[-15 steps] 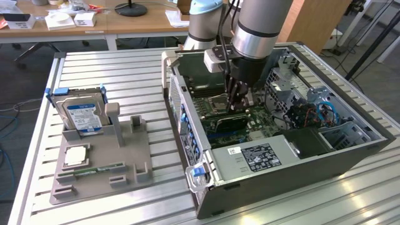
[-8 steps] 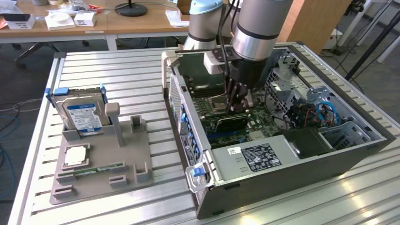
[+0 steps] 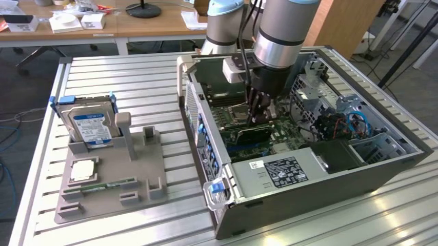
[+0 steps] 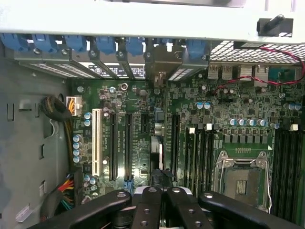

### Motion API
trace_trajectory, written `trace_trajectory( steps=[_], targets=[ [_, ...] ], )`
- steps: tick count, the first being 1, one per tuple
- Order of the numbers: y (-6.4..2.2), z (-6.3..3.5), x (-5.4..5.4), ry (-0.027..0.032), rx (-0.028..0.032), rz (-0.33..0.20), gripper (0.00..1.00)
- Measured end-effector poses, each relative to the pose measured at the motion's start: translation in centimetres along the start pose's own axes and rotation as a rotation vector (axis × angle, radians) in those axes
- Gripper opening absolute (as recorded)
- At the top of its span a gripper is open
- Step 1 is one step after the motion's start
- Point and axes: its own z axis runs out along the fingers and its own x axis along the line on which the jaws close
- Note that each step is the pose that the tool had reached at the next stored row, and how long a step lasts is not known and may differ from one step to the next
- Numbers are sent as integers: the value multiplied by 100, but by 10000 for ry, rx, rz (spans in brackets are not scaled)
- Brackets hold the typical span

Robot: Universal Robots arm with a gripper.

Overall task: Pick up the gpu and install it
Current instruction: 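Press down on the gpu until it lock into place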

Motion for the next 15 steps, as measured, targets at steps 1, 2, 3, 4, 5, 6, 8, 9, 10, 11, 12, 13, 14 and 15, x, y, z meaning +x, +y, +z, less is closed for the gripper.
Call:
trace_trajectory(
  steps=[1,2,3,4,5,6,8,9,10,11,12,13,14,15],
  targets=[
    [1,1,-7,-1,1,1,10],
    [0,2,-15,1,0,0,10],
    [0,3,-23,0,0,-1,10],
    [0,4,-29,1,0,-2,10],
    [0,5,-36,1,0,-1,10],
    [0,6,-42,1,0,-1,10],
    [-1,6,-43,1,-1,-2,10],
    [-1,6,-43,1,-1,-3,10],
    [-1,6,-43,1,-1,-2,10],
    [-1,9,-43,1,0,-2,10],
    [0,16,-43,-1,0,-1,10],
    [0,23,-43,1,-1,-2,10],
    [0,31,-42,1,-1,-2,10],
    [0,39,-42,0,0,-2,10]
  ],
)
